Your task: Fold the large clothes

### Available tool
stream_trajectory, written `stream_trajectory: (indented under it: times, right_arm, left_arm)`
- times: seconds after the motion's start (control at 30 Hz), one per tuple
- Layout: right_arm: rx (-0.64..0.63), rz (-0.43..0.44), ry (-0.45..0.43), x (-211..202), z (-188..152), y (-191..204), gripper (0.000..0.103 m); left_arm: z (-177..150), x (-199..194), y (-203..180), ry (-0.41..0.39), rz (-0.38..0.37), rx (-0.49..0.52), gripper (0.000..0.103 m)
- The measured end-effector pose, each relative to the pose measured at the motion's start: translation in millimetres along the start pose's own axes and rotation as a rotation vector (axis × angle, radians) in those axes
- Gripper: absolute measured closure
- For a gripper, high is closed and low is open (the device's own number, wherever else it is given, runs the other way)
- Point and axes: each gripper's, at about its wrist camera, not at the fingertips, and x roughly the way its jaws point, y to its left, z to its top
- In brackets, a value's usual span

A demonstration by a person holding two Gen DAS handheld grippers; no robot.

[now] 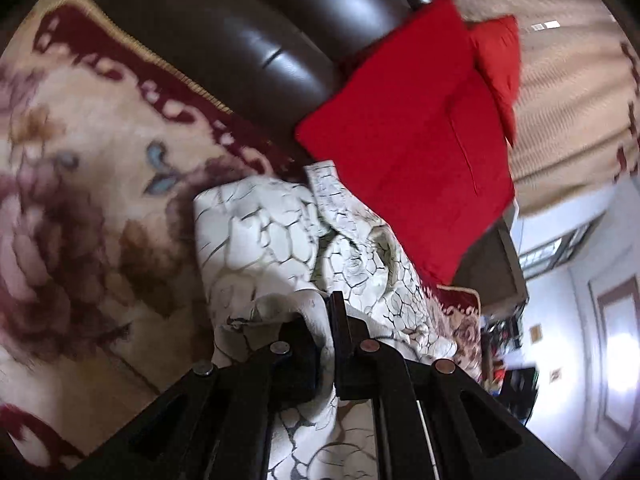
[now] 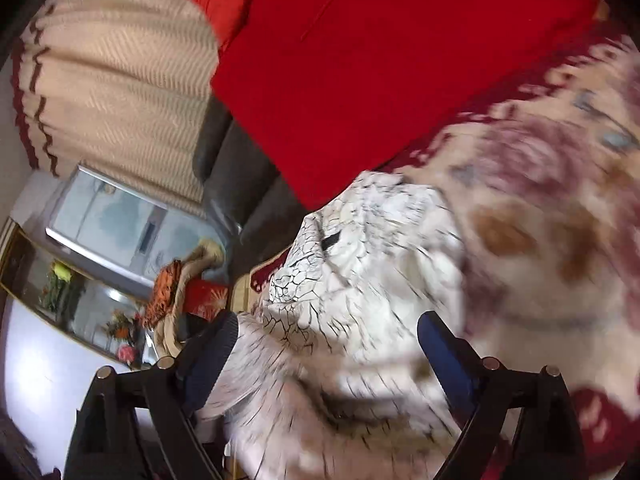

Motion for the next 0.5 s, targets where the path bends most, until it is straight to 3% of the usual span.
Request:
stream_trajectory:
  times: [0.23, 0.3, 0.37, 0.47, 0.5]
  right_arm:
    - [0.043, -0.001, 0.11, -42, -79, -23, 0.01]
    - [0.084, 0.027, 0.18, -33, -103, -29, 0.01]
    - [0.116, 0.088, 0.21, -16, -128, -33, 0.01]
    - [0.081, 0.092, 0.218, 20, -143, -26, 0.011]
    - [0.054, 0.08, 0.23, 31, -144, -22, 0.024]
  left_arm:
    - [-8, -12, -10, -0.021, 0.038, 0.017, 0.097]
    - [-10, -15, -14, -0.029, 0.045, 0.017, 0.097]
    - [-13, -18, -18, -0.035, 0.052, 0.019, 0.097]
    - [-17, -25, -23, -0.039, 0.058, 0.026, 0.097]
    - [-19, -28, -25, -0.036, 0.065, 0.031, 0.097]
